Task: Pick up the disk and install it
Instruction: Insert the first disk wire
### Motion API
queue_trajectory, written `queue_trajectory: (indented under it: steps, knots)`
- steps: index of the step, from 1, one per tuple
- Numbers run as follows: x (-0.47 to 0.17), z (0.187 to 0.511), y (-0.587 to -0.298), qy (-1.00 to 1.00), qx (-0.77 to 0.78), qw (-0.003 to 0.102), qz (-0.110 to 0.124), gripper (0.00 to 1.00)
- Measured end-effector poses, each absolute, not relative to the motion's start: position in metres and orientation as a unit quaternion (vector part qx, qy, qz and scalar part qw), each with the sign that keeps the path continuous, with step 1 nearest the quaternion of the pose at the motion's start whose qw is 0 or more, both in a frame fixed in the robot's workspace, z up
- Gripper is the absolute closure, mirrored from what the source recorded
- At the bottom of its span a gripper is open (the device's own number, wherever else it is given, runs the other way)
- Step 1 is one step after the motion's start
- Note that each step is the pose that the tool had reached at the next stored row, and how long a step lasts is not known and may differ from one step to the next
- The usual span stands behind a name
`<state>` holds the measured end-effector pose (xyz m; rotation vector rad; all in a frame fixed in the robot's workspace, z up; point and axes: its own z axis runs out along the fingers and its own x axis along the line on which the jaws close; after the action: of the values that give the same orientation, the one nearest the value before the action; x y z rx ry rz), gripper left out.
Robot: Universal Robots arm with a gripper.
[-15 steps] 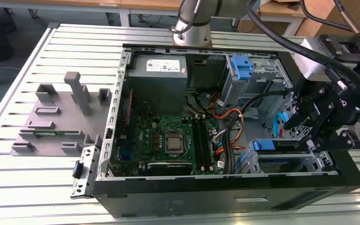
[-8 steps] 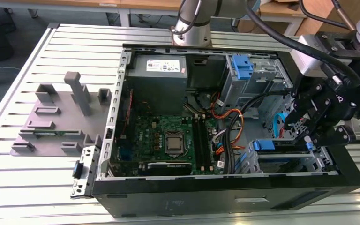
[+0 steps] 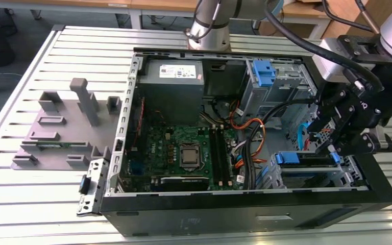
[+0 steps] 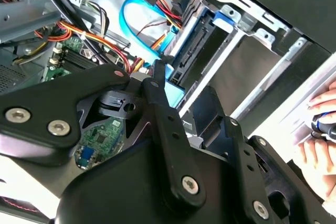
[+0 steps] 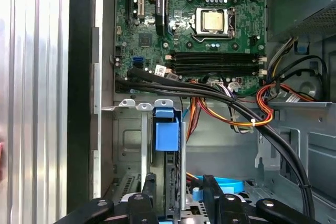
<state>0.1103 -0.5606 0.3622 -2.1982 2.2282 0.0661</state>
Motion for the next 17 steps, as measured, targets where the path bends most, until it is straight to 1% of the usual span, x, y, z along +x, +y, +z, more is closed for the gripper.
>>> queue_trajectory:
  steps: [4, 17]
  knots:
    - [0.1115, 0.3609, -0.5563, 0.712, -0.702, 0.005, 0.021, 0.52]
    - [0.1150, 0.3520, -0.5559, 0.712, -0.702, 0.005, 0.021, 0.52]
